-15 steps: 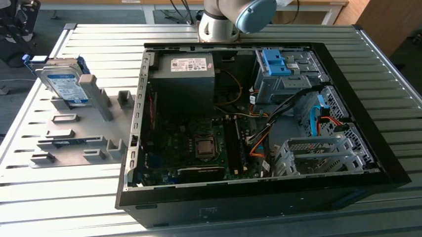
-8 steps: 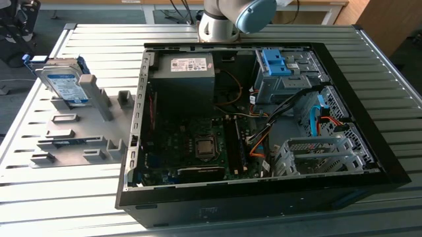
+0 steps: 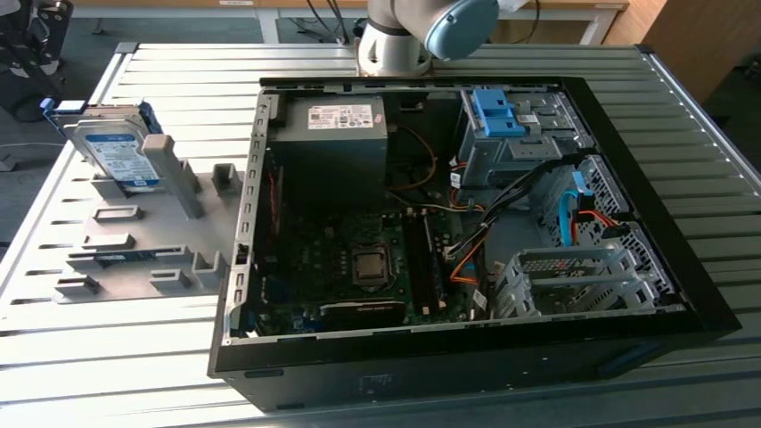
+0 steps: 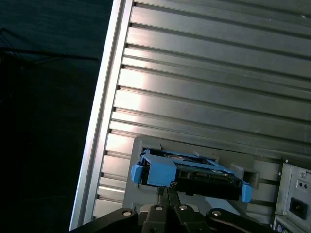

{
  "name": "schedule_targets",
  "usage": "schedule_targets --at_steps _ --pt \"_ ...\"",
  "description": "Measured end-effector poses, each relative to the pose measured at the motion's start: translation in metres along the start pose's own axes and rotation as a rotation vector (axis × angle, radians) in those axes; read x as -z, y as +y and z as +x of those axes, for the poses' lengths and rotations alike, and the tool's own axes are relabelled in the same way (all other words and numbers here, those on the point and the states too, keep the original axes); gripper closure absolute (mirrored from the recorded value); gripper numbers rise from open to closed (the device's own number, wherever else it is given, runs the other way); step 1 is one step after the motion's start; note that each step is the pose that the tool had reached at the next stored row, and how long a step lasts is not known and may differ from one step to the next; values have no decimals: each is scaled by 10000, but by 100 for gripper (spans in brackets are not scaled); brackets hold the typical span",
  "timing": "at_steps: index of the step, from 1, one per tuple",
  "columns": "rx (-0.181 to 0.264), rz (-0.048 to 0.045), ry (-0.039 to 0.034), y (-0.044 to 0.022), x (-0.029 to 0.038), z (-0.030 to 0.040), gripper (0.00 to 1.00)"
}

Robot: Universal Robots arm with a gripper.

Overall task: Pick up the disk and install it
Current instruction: 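Pick up the disk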

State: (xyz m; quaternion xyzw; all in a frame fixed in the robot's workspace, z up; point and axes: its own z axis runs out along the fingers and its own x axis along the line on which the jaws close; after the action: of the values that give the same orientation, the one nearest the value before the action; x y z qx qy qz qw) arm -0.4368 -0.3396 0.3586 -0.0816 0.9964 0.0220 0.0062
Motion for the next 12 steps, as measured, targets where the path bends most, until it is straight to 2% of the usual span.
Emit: schedule_targets --at_steps 12 --pt "66 -1 2 0 0 0 89"
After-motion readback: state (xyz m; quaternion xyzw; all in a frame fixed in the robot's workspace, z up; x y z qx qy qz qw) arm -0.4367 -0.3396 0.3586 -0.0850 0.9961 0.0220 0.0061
